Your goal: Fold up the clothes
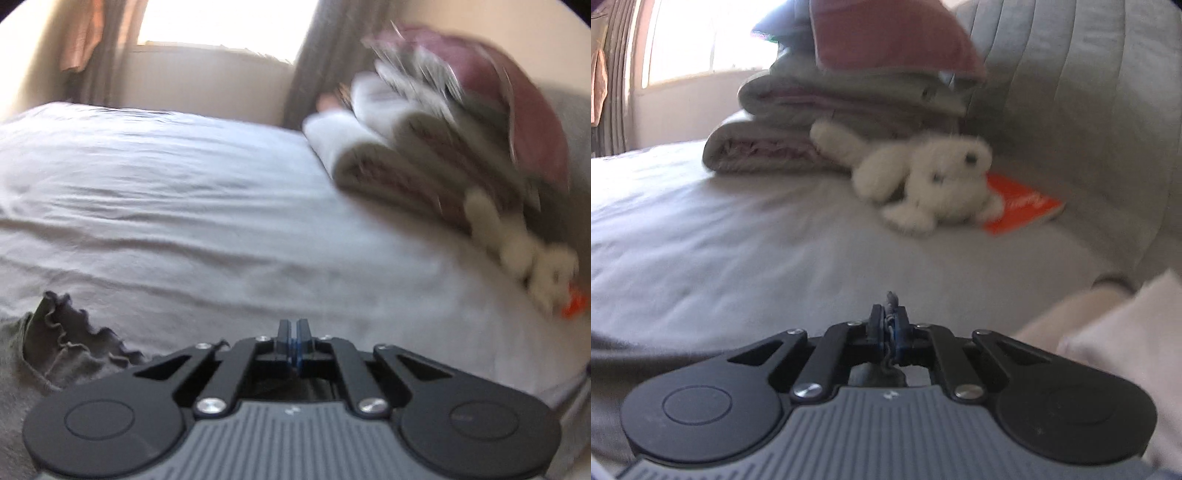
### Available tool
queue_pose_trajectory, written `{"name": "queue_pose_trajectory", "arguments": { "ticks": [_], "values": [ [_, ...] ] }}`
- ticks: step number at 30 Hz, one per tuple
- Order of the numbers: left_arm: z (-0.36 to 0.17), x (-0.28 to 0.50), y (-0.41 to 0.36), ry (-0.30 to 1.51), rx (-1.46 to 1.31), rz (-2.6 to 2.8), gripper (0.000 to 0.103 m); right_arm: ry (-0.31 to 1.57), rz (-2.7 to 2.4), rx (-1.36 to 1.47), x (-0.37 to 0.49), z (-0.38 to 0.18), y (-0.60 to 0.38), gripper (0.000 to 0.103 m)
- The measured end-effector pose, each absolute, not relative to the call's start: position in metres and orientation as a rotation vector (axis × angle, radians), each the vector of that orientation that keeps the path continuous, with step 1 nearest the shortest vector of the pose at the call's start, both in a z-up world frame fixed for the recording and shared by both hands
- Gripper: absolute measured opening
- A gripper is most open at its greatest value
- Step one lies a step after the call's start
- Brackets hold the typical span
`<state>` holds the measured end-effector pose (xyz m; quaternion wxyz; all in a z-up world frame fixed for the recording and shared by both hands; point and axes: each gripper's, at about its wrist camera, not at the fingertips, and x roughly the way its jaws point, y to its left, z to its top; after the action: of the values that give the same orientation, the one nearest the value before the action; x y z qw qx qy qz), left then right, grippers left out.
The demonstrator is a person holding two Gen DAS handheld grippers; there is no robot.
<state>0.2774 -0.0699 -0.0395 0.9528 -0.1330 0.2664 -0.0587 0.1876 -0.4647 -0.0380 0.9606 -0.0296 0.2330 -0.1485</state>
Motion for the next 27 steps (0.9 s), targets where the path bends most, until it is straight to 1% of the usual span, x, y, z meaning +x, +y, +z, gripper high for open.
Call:
{"name": "queue_pose_trajectory", "arguments": {
  "ticks": [2, 5, 9, 11, 12, 14, 15, 16, 20, 22, 25, 26, 27],
  "values": [
    [-0.043, 0.277, -0.064, 0.518, -0.299, -0.113, 0.002, 0.443, -0.322, -0.121, 0.195, -0.036, -0.460, 0.005],
    [-0.054, 0.284, -0.060, 0.539, -0.348, -0.114, 0.002, 0.465, -0.340, -0.169, 0.204, -0.048, -0.460, 0.005],
    [-0.070, 0.295, -0.057, 0.586, -0.415, -0.113, 0.002, 0.587, -0.347, -0.184, 0.226, -0.081, -0.461, 0.006],
    [-0.073, 0.298, -0.056, 0.592, -0.437, -0.108, 0.002, 0.588, -0.356, -0.213, 0.229, -0.079, -0.457, 0.006],
    [-0.074, 0.298, -0.057, 0.592, -0.437, -0.107, 0.003, 0.587, -0.355, -0.218, 0.229, -0.078, -0.456, 0.010],
    [-0.073, 0.297, -0.059, 0.592, -0.433, -0.097, 0.000, 0.588, -0.365, -0.209, 0.226, -0.076, -0.459, 0.025],
    [-0.073, 0.296, -0.058, 0.590, -0.442, -0.098, 0.001, 0.588, -0.361, -0.185, 0.221, -0.072, -0.461, 0.043],
    [-0.073, 0.296, -0.056, 0.587, -0.453, -0.101, 0.001, 0.588, -0.354, -0.159, 0.216, -0.068, -0.463, 0.049],
    [-0.062, 0.287, -0.052, 0.592, -0.463, -0.138, 0.004, 0.594, -0.271, -0.016, 0.186, -0.051, -0.475, 0.049],
    [-0.049, 0.281, -0.057, 0.593, -0.426, -0.223, 0.009, 0.613, -0.210, 0.016, 0.172, -0.047, -0.475, 0.049],
    [-0.028, 0.266, -0.081, 0.566, -0.323, -0.400, 0.025, 0.658, -0.155, 0.082, 0.171, -0.047, -0.476, 0.049],
    [-0.023, 0.260, -0.091, 0.552, -0.275, -0.467, 0.035, 0.682, -0.147, 0.115, 0.173, -0.049, -0.477, 0.049],
    [-0.018, 0.251, -0.101, 0.531, -0.225, -0.533, 0.038, 0.692, -0.156, 0.110, 0.174, -0.050, -0.475, 0.049]
  ]
}}
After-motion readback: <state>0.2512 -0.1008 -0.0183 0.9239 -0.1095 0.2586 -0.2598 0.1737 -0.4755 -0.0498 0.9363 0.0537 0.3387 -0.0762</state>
